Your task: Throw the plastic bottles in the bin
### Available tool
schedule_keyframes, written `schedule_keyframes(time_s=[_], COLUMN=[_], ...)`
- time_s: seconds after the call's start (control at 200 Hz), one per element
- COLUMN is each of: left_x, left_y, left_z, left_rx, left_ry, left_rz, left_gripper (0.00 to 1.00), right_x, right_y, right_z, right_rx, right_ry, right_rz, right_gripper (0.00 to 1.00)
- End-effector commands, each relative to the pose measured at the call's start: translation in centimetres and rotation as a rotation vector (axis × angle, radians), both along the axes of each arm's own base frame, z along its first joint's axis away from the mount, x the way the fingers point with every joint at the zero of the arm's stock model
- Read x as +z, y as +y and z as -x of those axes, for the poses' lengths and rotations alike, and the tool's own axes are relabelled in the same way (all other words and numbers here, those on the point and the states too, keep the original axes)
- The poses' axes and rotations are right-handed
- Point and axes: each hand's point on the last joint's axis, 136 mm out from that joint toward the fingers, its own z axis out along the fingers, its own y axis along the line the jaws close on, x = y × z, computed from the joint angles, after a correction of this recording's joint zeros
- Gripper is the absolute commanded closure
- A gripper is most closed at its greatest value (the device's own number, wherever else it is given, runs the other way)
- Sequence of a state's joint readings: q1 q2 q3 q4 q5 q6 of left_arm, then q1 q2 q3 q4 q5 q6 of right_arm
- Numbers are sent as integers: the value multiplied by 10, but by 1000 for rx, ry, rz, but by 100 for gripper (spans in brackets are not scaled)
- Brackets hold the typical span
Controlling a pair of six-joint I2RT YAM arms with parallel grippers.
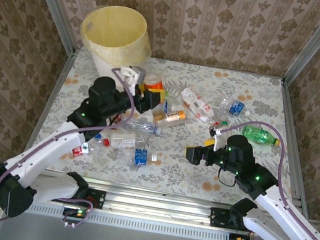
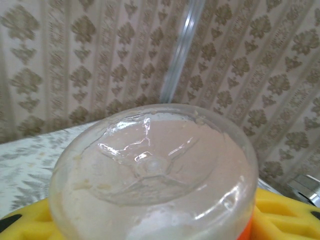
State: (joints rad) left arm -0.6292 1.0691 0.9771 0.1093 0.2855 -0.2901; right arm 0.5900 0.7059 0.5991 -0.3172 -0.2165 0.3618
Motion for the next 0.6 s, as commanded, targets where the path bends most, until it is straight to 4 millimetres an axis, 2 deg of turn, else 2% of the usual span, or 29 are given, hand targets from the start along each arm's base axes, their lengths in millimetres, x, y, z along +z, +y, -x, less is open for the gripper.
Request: schedule_keyframes(time_s=[0.0, 0.185, 0.42, 0.595], left_x=[14, 39, 68, 100], left_y=[24, 58, 86, 108], left_z=[-3, -7, -14, -19], left_rx=[72, 161, 237, 295], left_ry=[-63, -133, -255, -369], left_rz=[-27, -9, 20, 59], left_gripper=[44, 44, 44, 44], right_x=[0, 0, -1, -2], right_y=[-2, -3, -4, -5], right_z=[1, 0, -1, -1], right_rx=[-1, -6, -16, -22], right_ry=[-18, -20, -20, -19], right_rz=[17, 18, 24, 29], right_gripper=[0, 0, 0, 0])
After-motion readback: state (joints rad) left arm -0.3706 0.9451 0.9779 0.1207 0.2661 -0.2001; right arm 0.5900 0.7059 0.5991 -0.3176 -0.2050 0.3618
